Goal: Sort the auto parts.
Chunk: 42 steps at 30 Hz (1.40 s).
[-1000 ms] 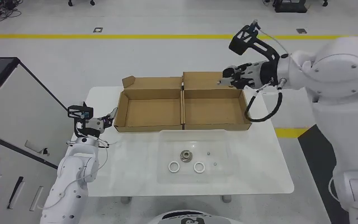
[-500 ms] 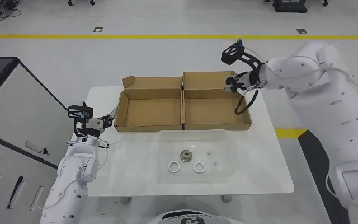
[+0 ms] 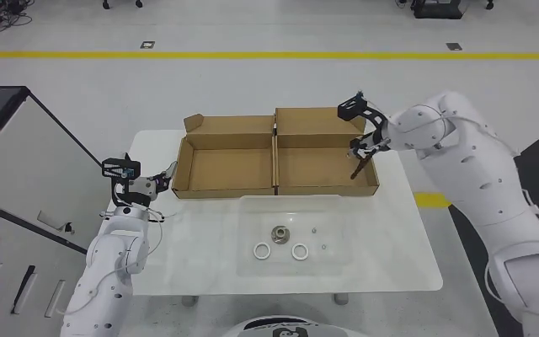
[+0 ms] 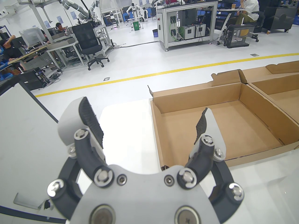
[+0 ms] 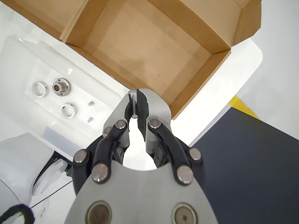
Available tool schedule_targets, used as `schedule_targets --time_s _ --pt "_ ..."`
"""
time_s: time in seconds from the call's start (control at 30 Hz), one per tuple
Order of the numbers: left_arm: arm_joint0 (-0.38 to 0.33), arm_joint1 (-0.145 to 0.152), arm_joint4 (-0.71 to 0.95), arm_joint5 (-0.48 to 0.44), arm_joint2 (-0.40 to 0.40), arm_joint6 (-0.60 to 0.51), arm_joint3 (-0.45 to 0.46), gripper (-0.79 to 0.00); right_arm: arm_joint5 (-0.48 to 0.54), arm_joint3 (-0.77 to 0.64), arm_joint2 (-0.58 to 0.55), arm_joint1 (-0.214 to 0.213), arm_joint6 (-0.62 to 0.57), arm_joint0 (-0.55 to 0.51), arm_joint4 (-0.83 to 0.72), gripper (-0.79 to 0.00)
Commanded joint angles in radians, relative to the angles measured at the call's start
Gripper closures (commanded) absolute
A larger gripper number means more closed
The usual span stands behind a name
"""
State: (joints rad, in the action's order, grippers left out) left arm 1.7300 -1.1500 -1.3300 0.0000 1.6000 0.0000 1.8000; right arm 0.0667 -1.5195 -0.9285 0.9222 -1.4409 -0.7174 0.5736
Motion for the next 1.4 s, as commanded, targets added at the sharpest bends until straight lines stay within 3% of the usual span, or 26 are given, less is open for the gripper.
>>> schedule_targets --time_s 0.0,0.53,0.67,1.03,1.37 --pt "0.0 0.0 0.0 0.0 0.0 0.0 0.0 -0.785 -0.004 0.02 0.012 0.002 0.004 0.002 0.029 0.0" --pt "0.0 0.0 0.0 0.0 0.0 0.0 0.0 -0.785 -0.015 0.029 0.018 0.005 0.004 0.009 0.032 0.0" --pt "0.0 0.0 0.0 0.0 0.0 0.0 0.0 -0.785 -0.062 0.078 0.043 0.014 0.039 0.009 0.078 0.0" --pt "0.0 0.0 0.0 0.0 0.0 0.0 0.0 -0.785 -0.157 0.438 0.251 0.136 0.14 0.161 0.076 0.0" --pt "0.0 0.0 0.0 0.0 0.0 0.0 0.0 -0.785 -0.157 0.708 0.369 0.25 0.215 0.222 0.029 0.0"
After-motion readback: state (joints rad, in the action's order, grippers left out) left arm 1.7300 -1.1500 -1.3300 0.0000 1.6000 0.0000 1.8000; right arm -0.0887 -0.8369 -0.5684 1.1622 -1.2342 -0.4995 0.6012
